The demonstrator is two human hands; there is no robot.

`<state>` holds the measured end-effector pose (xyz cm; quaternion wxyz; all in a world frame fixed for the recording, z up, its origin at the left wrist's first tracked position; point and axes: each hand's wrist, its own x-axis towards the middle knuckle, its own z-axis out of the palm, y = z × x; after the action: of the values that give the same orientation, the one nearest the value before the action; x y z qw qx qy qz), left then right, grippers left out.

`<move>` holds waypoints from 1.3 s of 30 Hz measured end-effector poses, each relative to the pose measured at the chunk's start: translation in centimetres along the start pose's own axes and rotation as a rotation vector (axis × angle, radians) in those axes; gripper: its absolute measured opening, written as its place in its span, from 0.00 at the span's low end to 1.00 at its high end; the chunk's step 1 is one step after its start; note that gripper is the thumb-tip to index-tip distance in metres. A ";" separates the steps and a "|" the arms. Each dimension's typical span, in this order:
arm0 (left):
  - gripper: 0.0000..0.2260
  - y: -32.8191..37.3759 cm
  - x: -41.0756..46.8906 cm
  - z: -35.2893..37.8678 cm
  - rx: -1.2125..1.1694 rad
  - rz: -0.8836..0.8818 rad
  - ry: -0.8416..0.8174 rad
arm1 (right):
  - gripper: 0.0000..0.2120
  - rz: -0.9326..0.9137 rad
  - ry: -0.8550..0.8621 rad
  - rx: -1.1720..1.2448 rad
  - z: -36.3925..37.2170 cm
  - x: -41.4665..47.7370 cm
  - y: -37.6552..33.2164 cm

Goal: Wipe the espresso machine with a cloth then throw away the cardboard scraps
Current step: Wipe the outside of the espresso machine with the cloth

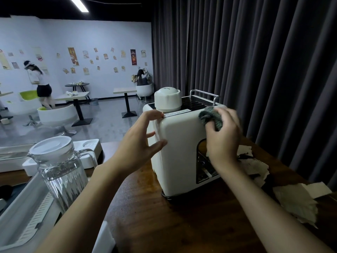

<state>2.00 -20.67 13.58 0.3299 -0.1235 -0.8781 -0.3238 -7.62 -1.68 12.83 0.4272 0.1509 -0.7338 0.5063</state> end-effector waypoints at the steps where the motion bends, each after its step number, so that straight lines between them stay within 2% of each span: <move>1: 0.27 0.0 0.0 0.0 -0.001 -0.003 0.002 | 0.16 -0.041 -0.016 0.013 0.3 -0.7 -0.5; 5: 0.28 0.0 -0.2 0.1 -0.026 -0.007 0.012 | 0.17 -0.217 -0.102 0.014 1.1 -3.3 -1.8; 9: 0.27 0.1 -0.1 -0.1 -0.035 -0.008 -0.009 | 0.18 -0.277 -0.138 0.003 0.8 -2.7 -1.0; 16: 0.22 -0.6 1.1 -0.7 -0.045 -0.008 0.022 | 0.17 0.048 -0.012 0.053 0.1 -0.2 1.2; 18: 0.27 -1.4 1.9 -0.7 -0.043 -0.064 0.025 | 0.16 0.097 -0.005 0.091 0.0 -0.5 1.3; 23: 0.50 -3.2 3.4 -1.3 -0.209 -0.253 -0.107 | 0.16 0.163 -0.022 0.117 -0.1 -1.9 1.6; 25: 0.54 -3.6 3.8 -1.6 -0.260 -0.311 -0.159 | 0.16 0.169 -0.038 0.108 -0.2 -2.2 1.5; 29: 0.53 -3.8 4.1 -1.9 -0.349 -0.344 -0.248 | 0.16 0.158 -0.065 0.107 -0.3 -2.1 1.4; 33: 0.47 -3.6 4.2 -1.4 -0.356 -0.311 -0.257 | 0.16 0.132 -0.077 0.115 -0.6 -1.8 1.7; 39: 0.44 -1.6 5.5 -1.0 -0.264 -0.284 -0.165 | 0.16 0.030 -0.136 0.130 -1.2 -0.3 1.1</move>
<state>-2.35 -22.48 17.01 0.1888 -0.0670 -0.8606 -0.4682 -7.60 -0.19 12.08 0.3583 0.2013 -0.7288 0.5476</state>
